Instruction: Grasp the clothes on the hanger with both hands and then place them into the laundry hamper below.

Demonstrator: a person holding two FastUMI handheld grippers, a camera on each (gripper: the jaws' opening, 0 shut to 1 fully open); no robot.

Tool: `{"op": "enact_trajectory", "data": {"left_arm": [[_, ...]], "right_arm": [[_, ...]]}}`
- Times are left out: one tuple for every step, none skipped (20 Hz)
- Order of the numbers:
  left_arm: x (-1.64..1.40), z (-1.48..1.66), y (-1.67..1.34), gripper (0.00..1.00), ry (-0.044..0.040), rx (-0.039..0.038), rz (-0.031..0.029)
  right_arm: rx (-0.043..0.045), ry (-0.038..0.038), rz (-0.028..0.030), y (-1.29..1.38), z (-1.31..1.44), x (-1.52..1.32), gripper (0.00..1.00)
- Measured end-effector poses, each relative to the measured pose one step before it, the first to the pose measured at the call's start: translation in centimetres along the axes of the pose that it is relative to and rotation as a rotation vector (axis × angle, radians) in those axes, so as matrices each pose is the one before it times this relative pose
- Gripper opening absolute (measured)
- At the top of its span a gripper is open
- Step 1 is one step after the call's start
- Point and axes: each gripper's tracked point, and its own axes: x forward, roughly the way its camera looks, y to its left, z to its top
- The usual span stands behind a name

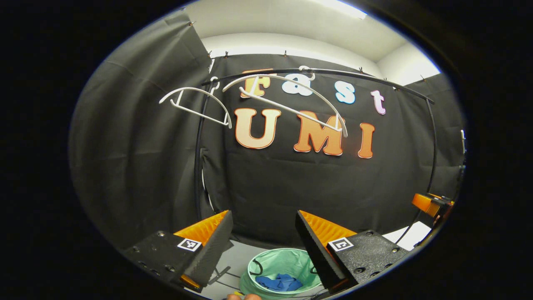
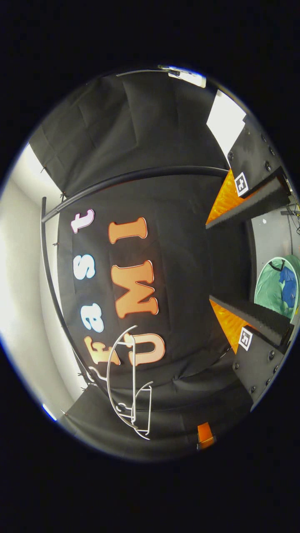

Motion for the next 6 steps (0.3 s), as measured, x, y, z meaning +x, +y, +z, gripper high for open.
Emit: {"op": "enact_trajectory", "data": {"left_arm": [[0.013, 0.147, -0.006, 0.95, -0.00639, -0.00140, -0.00017], [-0.174, 0.129, -0.111, 0.95, -0.00648, -0.00578, -0.00294], [-0.027, 0.065, -0.056, 0.94, -0.00450, -0.00746, -0.00407], [-0.058, -0.053, -0.056, 0.94, -0.00486, -0.00856, -0.00373], [0.093, -0.098, 0.040, 0.96, 0.00300, -0.00568, -0.00232], [-0.008, -0.155, 0.137, 0.94, 0.00616, -0.00168, 0.00098]], "right_arm": [[-0.00607, 0.00577, -0.00146, 0.097, -0.292, 0.014, 0.94], [-0.00532, 0.00456, -0.00034, 0.085, -0.186, 0.036, 0.98], [-0.00135, 0.00235, 0.00099, 0.121, 0.012, -0.028, 0.90], [0.00334, 0.00107, 0.00397, 0.157, -0.027, 0.060, 0.90], [0.00385, 0.00092, 0.00292, 0.234, -0.002, -0.041, 0.90], [0.00223, 0.00112, 0.00113, 0.190, -0.017, 0.059, 0.90]]}}
